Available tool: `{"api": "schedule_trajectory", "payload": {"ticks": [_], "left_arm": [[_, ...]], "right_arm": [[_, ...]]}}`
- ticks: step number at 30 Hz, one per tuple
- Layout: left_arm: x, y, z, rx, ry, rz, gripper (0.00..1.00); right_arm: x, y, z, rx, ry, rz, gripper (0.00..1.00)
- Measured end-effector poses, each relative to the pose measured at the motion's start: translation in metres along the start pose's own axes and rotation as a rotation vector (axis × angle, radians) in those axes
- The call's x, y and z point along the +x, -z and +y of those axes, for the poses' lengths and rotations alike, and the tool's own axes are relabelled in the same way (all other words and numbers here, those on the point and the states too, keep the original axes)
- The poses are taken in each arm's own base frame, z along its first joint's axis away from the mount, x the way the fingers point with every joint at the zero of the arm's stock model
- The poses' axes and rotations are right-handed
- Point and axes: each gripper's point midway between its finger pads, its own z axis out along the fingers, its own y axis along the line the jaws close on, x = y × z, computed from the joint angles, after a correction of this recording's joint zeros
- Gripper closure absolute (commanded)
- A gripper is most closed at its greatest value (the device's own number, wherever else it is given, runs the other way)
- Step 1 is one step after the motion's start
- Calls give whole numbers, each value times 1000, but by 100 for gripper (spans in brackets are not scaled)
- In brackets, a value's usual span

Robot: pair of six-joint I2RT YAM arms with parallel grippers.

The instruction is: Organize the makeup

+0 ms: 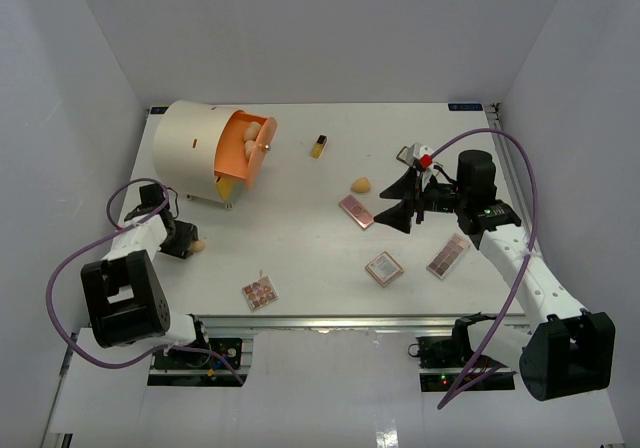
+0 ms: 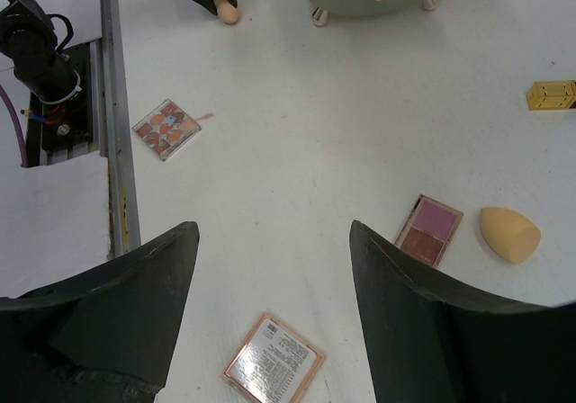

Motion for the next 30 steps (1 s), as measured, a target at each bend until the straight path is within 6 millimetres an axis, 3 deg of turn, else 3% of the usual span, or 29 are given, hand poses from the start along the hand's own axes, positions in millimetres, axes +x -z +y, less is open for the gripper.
{"api": "schedule_trajectory", "payload": {"ticks": [5,9,11,15,19,22,30], "left_arm": [[-2,2,-1,18,6,-2,78],[-10,20,-9,88,-16,-39,95],[-13,42,-18,175,-41,-67,100],[-15,105,-33,423,-107,-166,100],[-2,160,-41,646,-177,-209,100],[11,187,-52,739,-240,-162,100],[10,278,-116,945,-469,-179,100]], "right_arm": [[0,1,0,-1,-2,-2,26],[0,2,-1,1,-3,-4,26],[0,3,-2,3,-4,-5,26],[0,3,-2,5,-4,-5,26],[0,4,-4,9,-5,-5,25],[1,3,-5,12,-9,-2,25],[9,1,-11,24,-32,14,25]]}}
